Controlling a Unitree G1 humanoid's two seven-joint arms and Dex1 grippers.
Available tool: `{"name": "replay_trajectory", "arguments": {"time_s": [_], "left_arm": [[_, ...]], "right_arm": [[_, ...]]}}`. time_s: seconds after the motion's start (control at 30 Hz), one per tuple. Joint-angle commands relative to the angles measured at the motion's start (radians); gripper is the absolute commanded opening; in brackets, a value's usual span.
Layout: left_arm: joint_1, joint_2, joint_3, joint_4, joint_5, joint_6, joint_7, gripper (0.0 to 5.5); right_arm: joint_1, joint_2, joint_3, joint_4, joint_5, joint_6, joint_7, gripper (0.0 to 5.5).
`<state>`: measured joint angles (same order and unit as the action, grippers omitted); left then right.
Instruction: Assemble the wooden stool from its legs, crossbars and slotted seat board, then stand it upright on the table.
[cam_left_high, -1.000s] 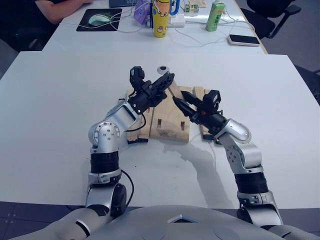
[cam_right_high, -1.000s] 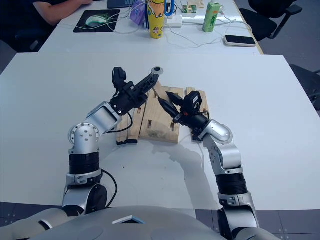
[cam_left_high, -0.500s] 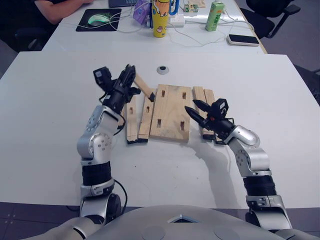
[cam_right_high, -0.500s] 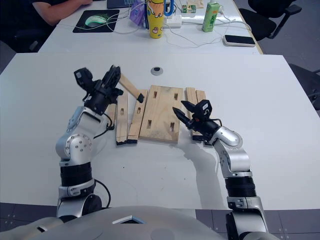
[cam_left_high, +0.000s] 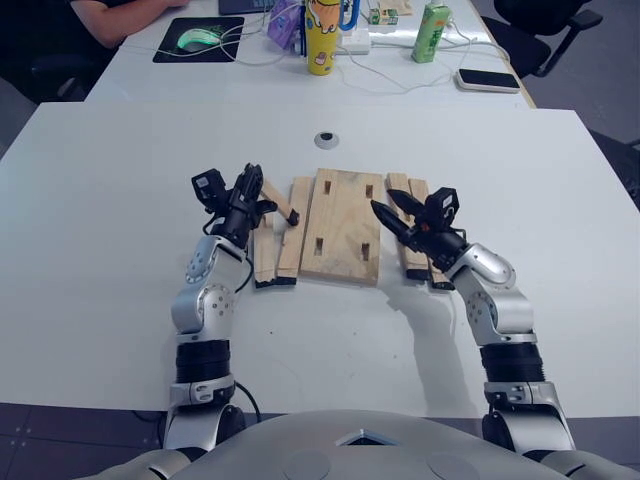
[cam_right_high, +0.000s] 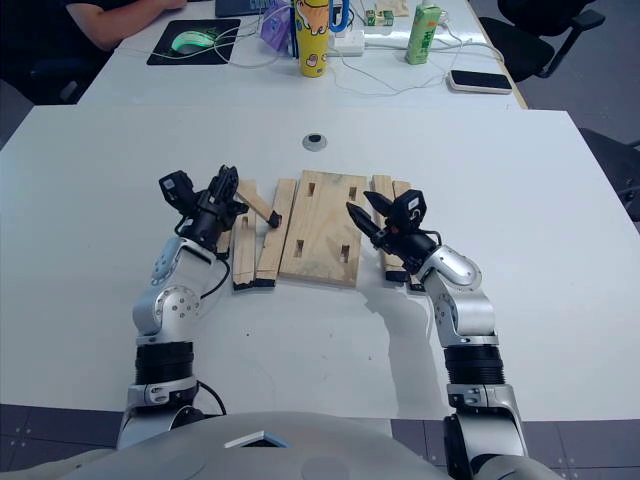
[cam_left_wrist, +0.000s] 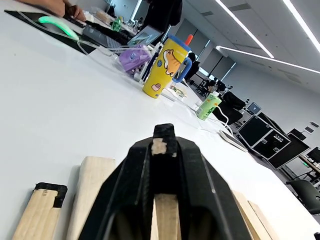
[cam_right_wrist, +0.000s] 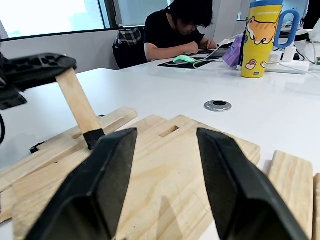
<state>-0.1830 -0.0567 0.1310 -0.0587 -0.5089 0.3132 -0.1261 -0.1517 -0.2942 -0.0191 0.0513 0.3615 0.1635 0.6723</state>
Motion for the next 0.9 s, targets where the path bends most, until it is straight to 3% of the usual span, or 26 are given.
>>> {"name": "replay_trajectory", "arguments": {"time_s": [0.03,0.3,0.67,0.9], "left_arm": [[-0.010,-0.033,-0.006,0.052,0.015,-0.021,0.008,0.44],[-0.010,-0.026,-0.040,0.074,0.078,-0.040,0.079,0.44],[0.038,0.085,-0.274,0.063,0.429,0.097,0.196,0.44],[0.082,0.103,-0.272,0.114,0.483,0.121,0.189,0.44]], "right_arm": [[-0.011,0.015,0.014,0.000,-0.005,0.003,-0.003,2.21],[-0.013,0.026,0.020,-0.006,-0.009,0.005,-0.011,2.21],[0.025,0.035,0.054,-0.025,-0.035,0.011,-0.041,2.21],[0.045,0.044,0.068,-0.028,-0.058,0.010,-0.070,2.21]]}}
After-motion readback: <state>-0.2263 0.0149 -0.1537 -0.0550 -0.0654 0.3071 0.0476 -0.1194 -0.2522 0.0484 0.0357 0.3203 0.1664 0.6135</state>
